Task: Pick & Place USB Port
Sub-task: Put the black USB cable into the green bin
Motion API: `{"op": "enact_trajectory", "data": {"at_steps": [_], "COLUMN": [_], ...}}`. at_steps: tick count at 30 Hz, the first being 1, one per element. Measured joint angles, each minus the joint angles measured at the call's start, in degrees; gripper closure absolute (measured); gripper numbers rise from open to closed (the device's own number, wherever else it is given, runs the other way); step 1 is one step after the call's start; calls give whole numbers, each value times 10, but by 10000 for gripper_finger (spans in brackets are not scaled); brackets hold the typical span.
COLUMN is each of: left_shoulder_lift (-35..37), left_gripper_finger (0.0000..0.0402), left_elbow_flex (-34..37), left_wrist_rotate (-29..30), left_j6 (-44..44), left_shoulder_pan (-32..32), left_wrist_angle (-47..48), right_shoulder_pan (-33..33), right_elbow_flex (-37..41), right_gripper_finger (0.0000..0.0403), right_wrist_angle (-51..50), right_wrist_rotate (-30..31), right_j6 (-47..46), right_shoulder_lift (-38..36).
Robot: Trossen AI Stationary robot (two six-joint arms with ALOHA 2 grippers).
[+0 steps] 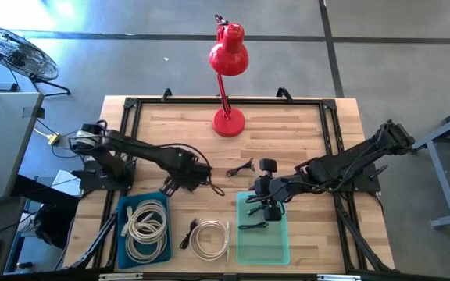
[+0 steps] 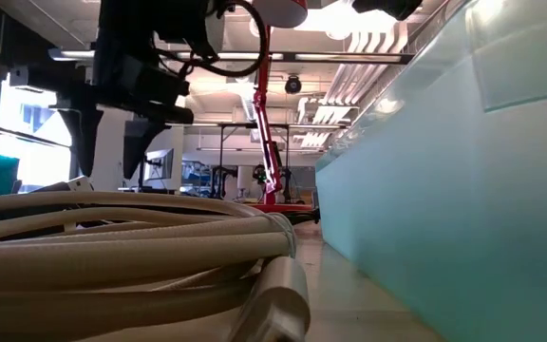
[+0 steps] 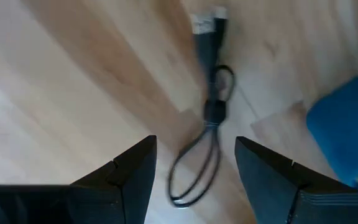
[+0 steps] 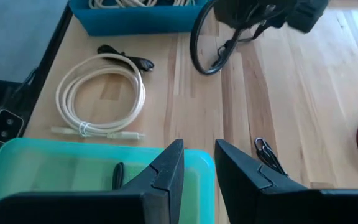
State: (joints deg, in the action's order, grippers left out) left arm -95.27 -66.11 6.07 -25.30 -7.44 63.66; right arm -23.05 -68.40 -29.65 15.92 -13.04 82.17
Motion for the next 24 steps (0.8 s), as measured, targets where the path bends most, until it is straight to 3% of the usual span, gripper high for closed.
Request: {"op": "enact_trajectory", "data": {"at_steps": [8, 17, 20, 24], "left_shoulder_lift": [-50, -107, -122, -124], "left_gripper_finger": [188, 196, 242, 368], "left_elbow_flex": [0, 23, 23, 23], "left_wrist_rotate": [-56, -17, -6, 9], "left_j6": [16, 17, 29, 32], "left_shoulder_pan": [-1, -1, -1, -1], "left_wrist_angle": [-13, -64, -61, -62], "right_shoulder_pan": [0, -2, -9, -17], "right_elbow_flex": [0, 0, 0, 0], "right_gripper_finger": [320, 320, 320, 320], "right_wrist_angle": [-1, -1, 4, 15], "right_wrist_rotate": [0, -16, -17, -16], "right_j6": [2, 0, 0, 2], "right_shoulder_lift": [0, 0, 0, 0]}}
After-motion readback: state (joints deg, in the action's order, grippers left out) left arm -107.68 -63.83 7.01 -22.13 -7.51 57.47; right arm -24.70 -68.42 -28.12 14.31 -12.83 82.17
